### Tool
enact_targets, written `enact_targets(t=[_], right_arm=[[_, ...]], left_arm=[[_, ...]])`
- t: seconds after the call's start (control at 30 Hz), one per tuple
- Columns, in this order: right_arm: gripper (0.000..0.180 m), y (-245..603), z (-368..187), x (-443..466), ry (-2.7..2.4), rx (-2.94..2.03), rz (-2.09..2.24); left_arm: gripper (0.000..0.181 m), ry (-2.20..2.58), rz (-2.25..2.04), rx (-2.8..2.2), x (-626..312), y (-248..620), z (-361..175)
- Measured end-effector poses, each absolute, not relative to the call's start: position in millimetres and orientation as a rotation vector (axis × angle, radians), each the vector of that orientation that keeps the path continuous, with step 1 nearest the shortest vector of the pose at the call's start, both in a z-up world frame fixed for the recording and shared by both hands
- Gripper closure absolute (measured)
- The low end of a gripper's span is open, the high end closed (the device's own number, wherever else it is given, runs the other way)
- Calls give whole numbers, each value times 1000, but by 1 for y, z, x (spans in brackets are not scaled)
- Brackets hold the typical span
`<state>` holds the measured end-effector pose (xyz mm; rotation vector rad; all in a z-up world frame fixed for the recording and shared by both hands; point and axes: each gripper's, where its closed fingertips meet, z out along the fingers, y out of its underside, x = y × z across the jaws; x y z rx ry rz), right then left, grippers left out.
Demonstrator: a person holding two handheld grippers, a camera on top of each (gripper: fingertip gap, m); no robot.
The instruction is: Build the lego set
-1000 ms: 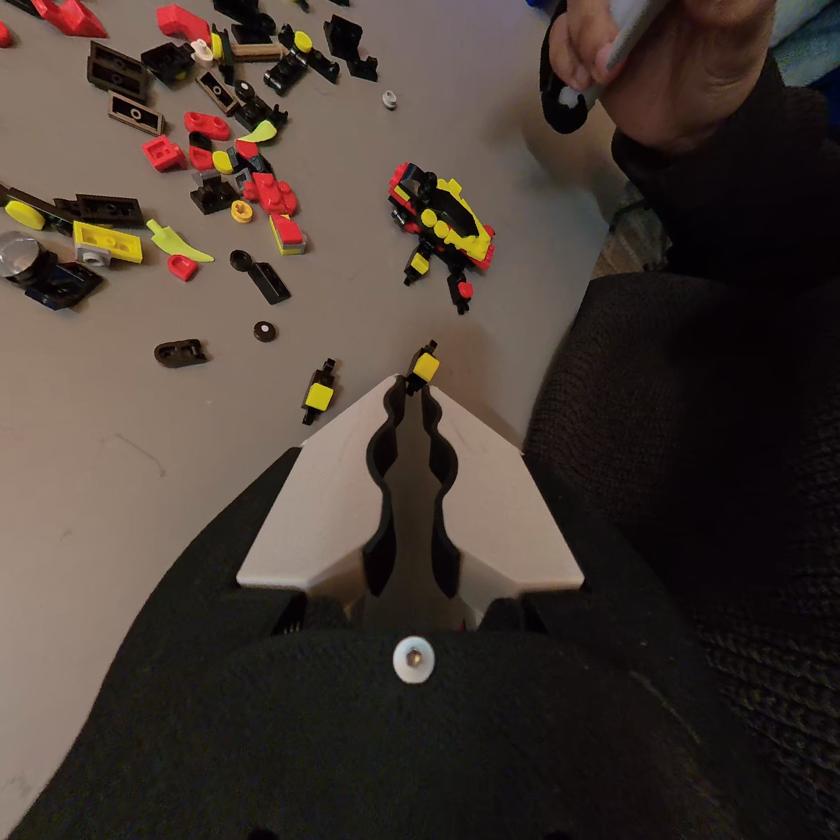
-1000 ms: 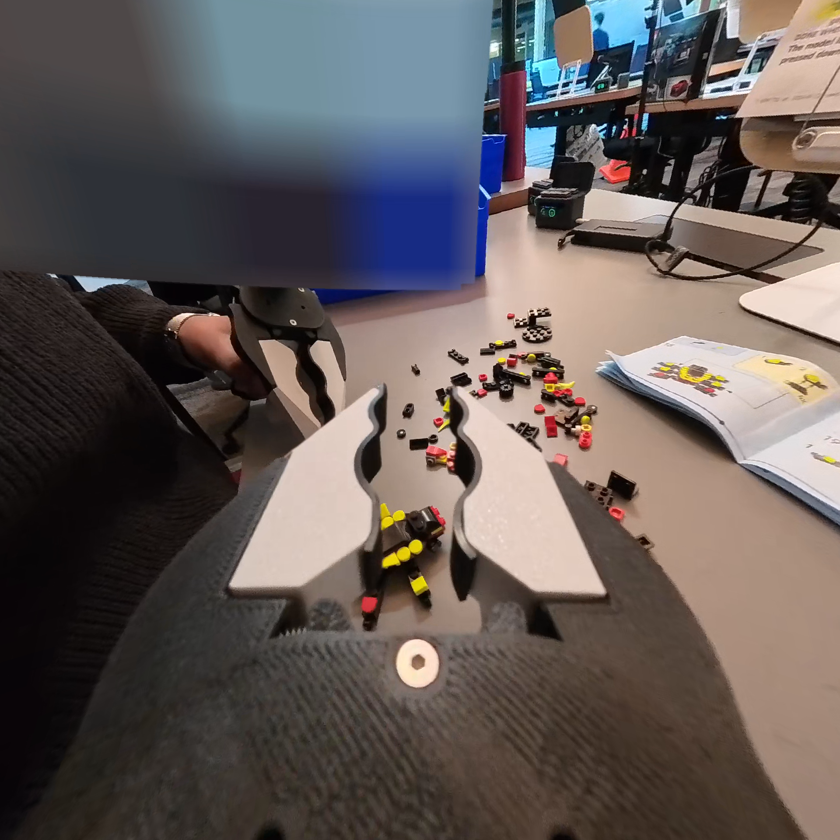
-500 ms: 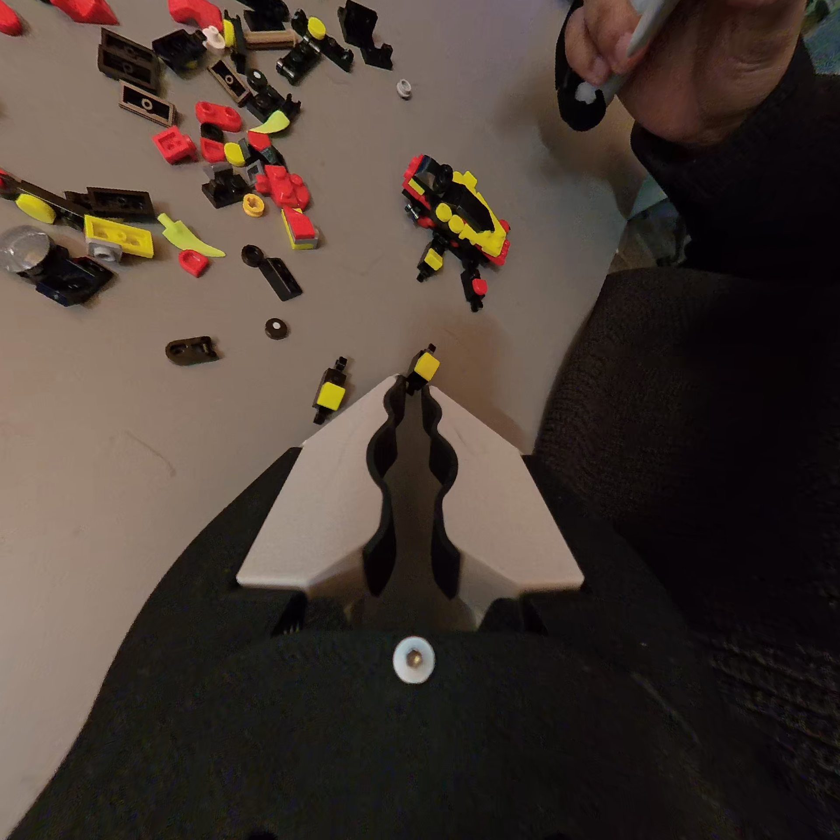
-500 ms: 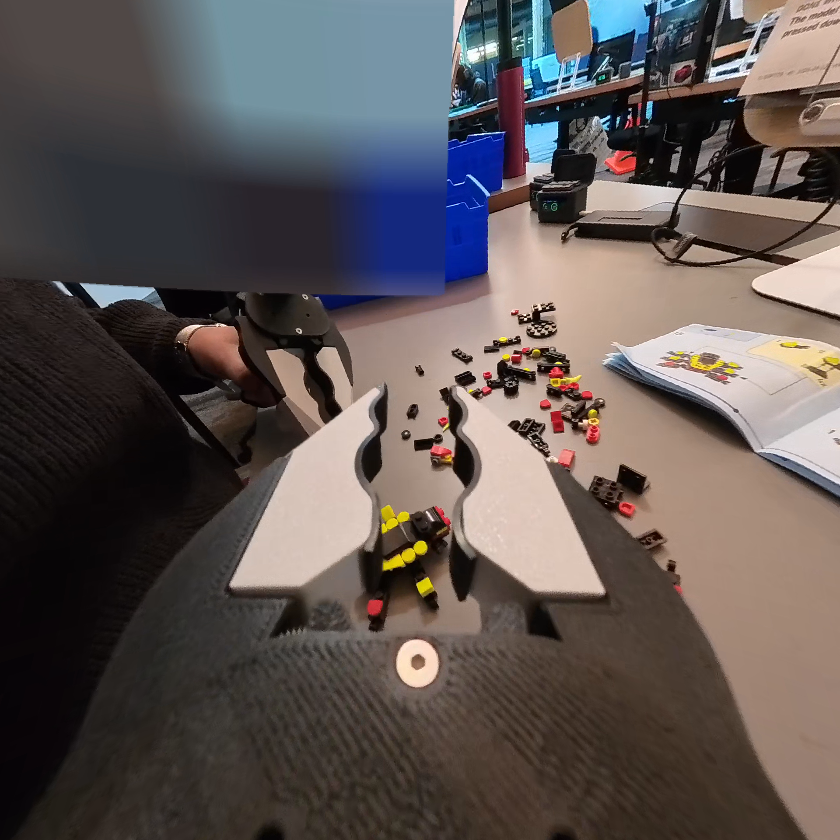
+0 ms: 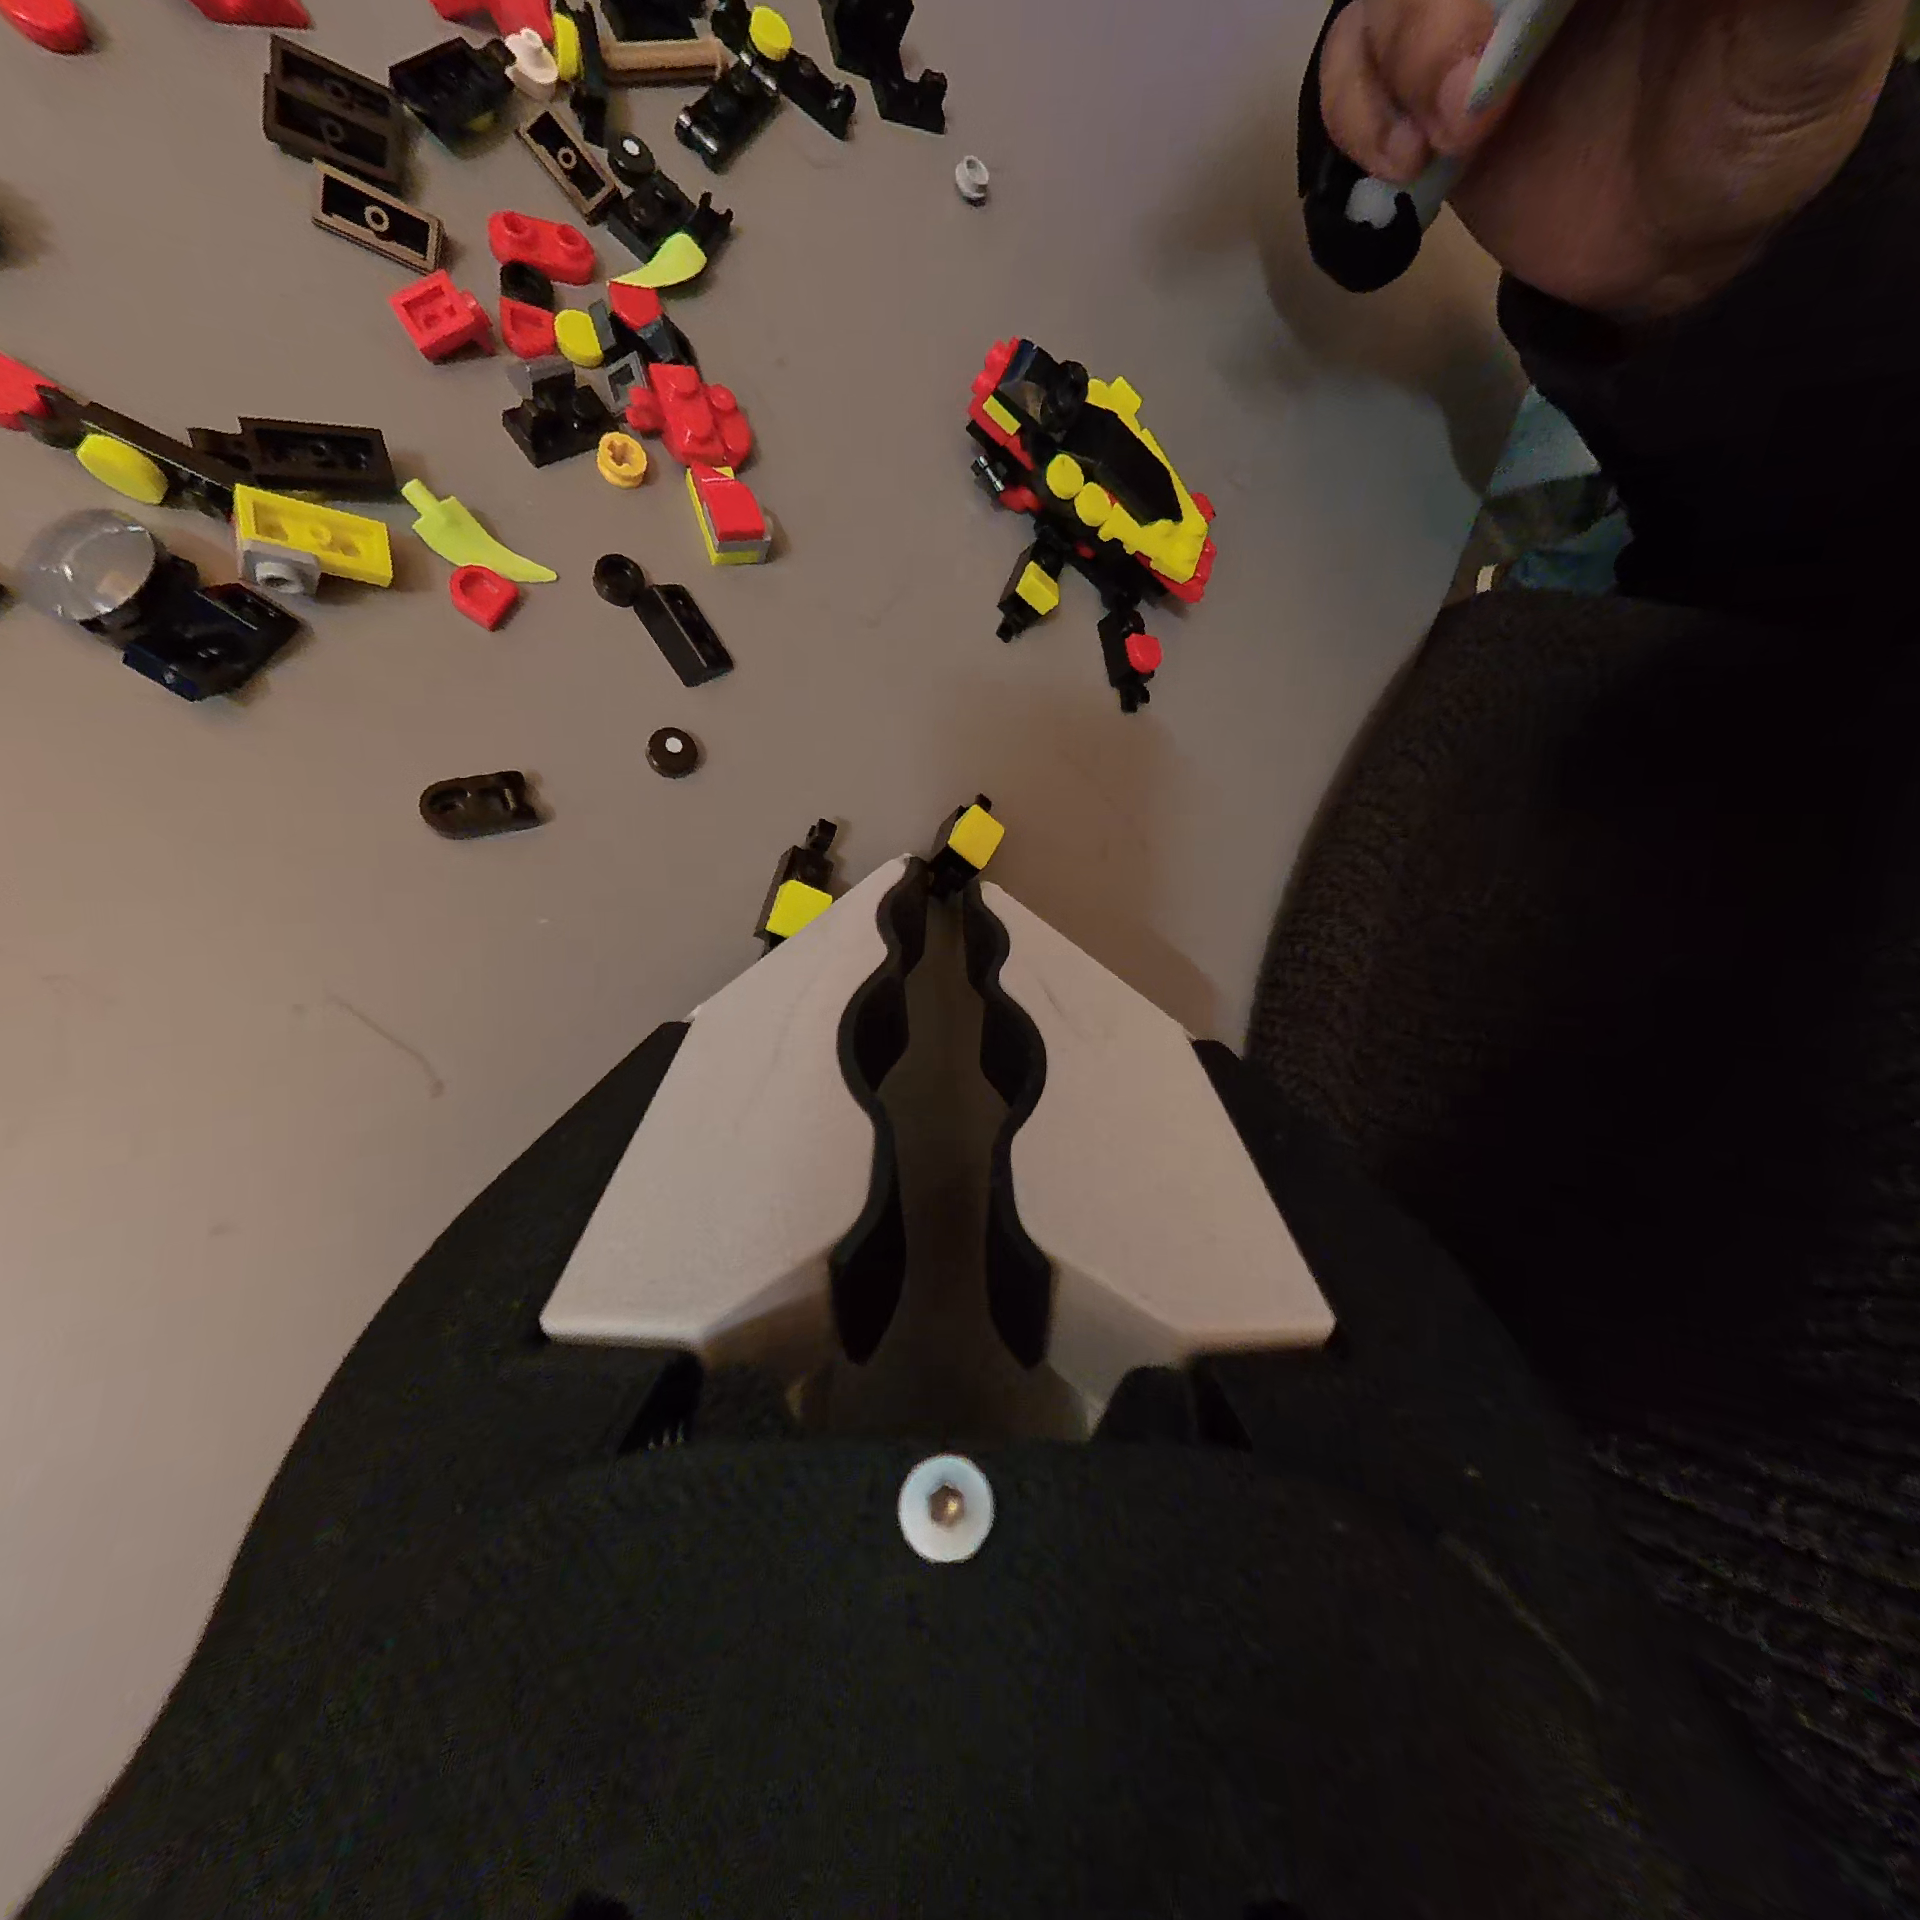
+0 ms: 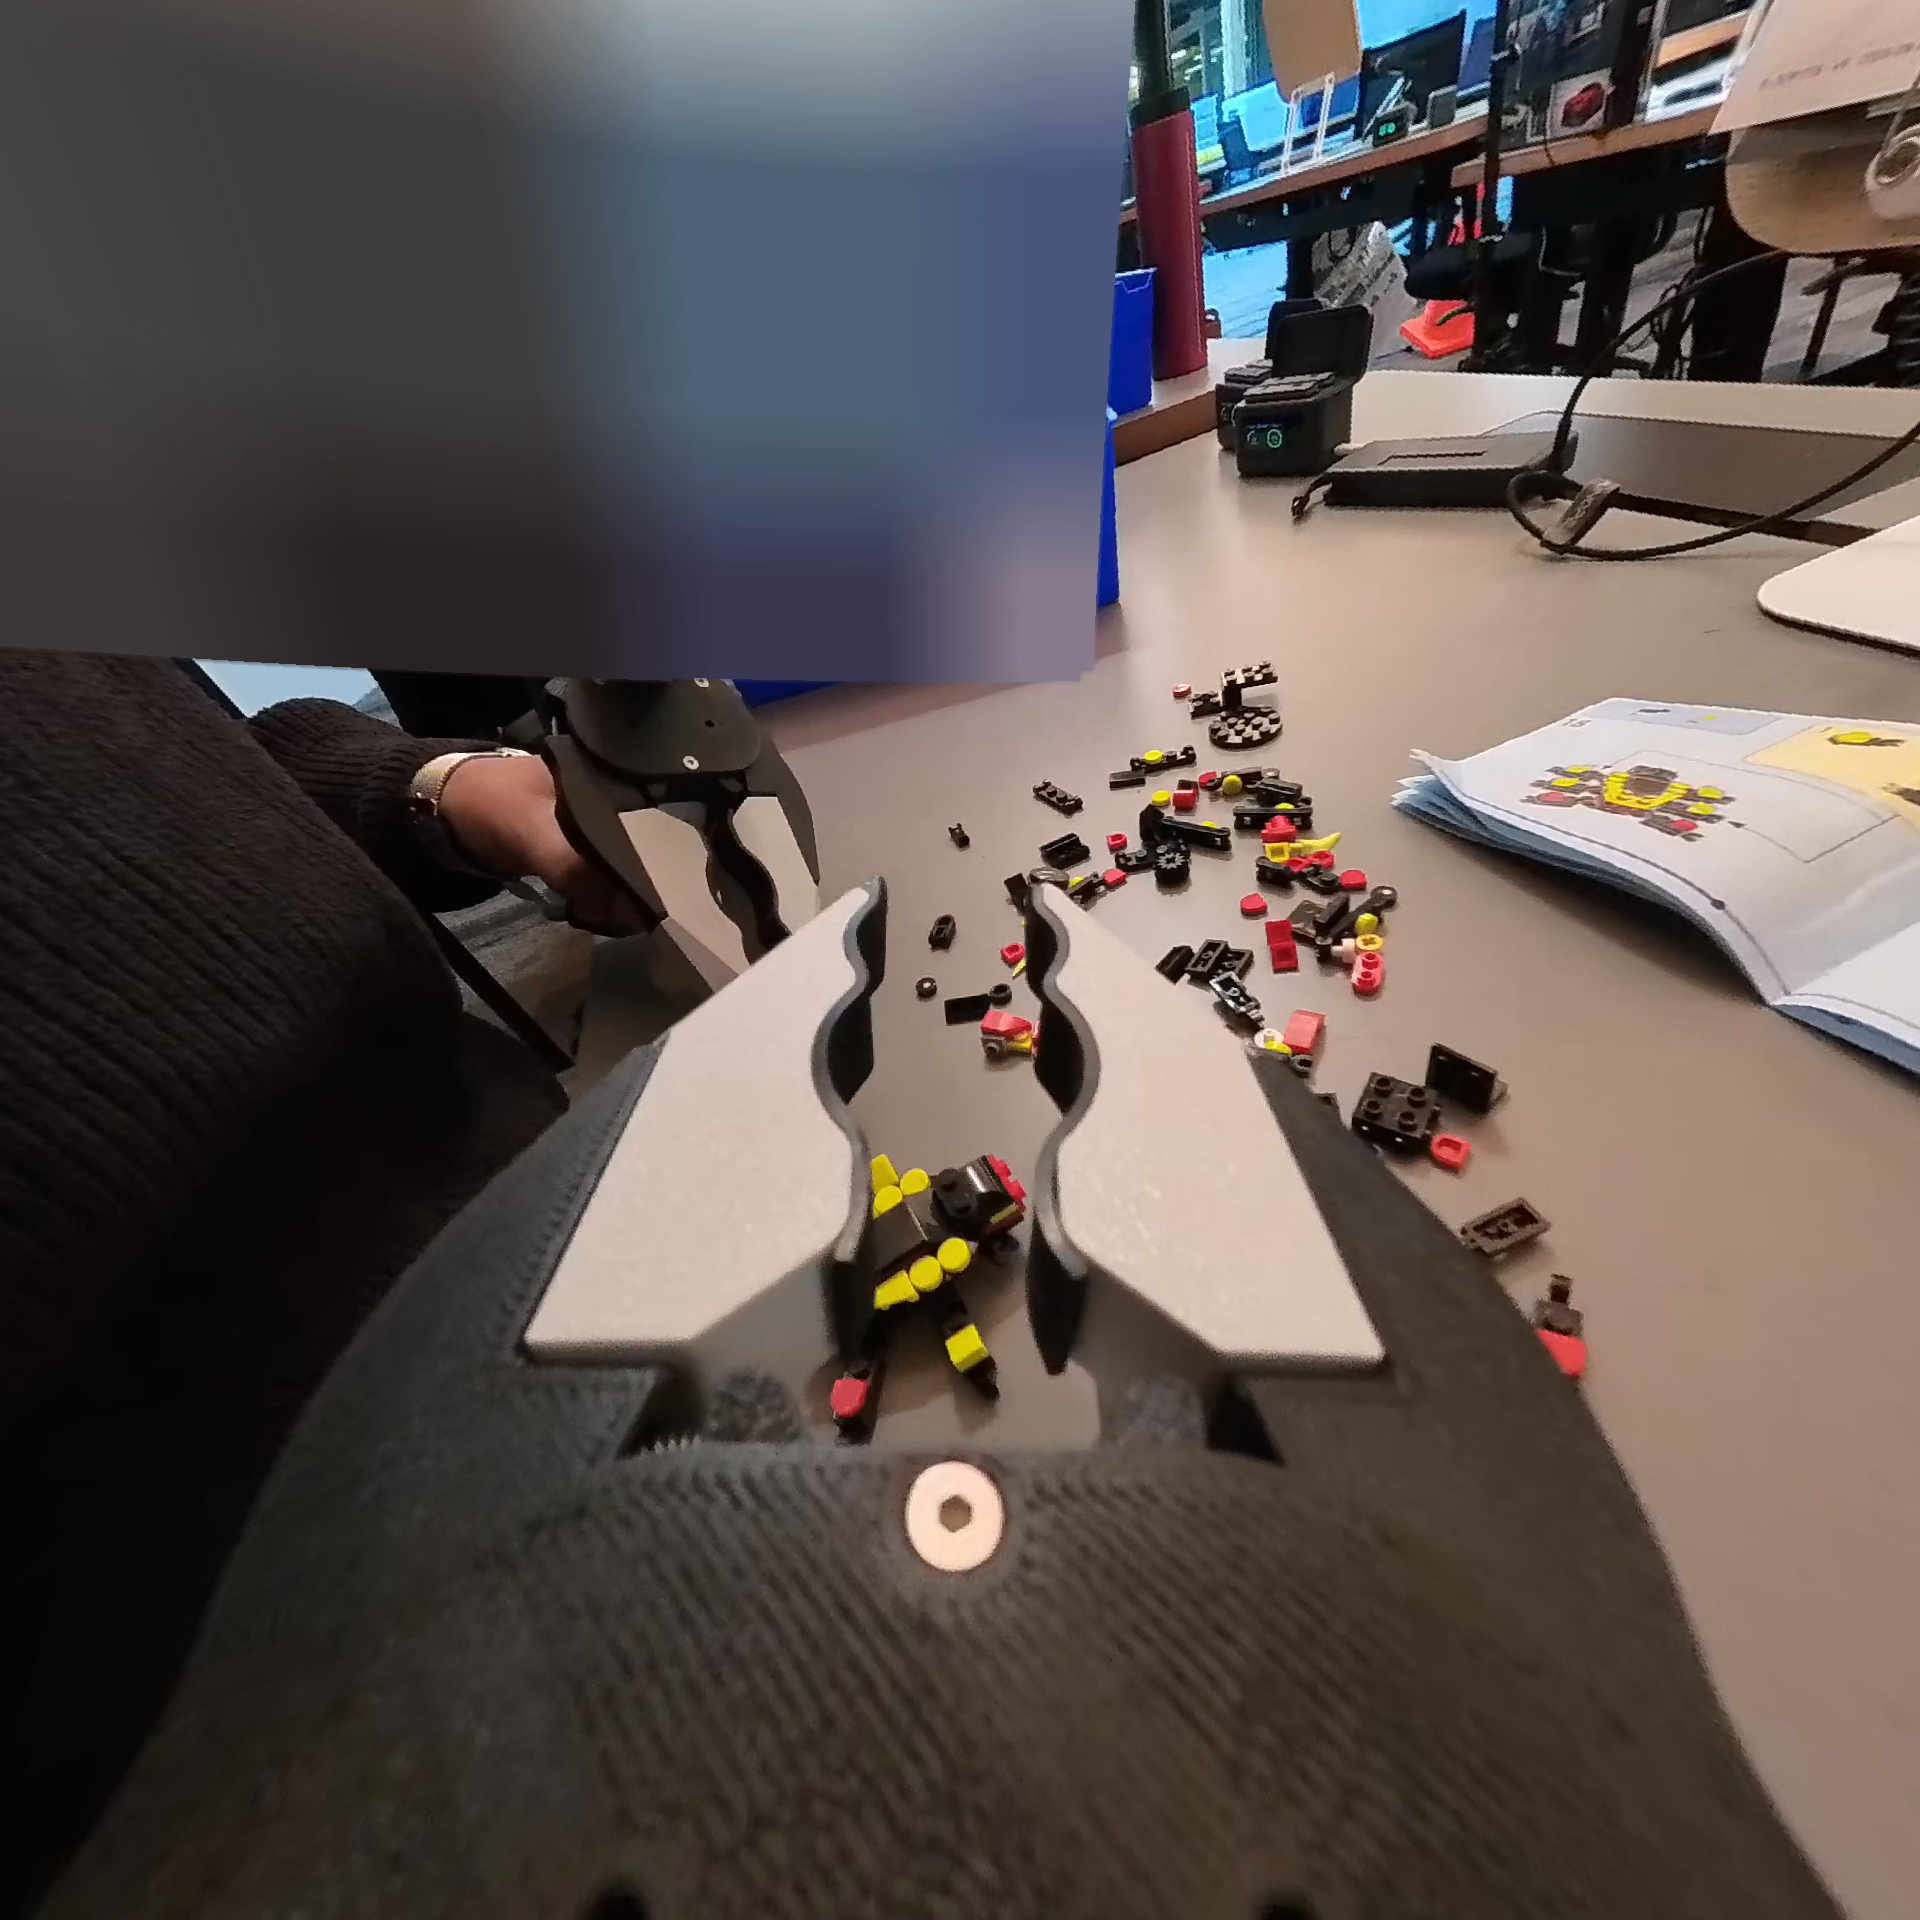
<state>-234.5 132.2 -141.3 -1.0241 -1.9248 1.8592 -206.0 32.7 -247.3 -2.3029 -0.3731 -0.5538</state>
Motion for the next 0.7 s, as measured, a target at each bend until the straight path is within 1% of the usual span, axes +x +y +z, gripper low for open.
enact_targets(t=[0.7], right_arm=[[155,128,-141,-232,-1936,-1026,1880]], left_arm=[[175,-362,-506,-2318,-208,32,-249]])
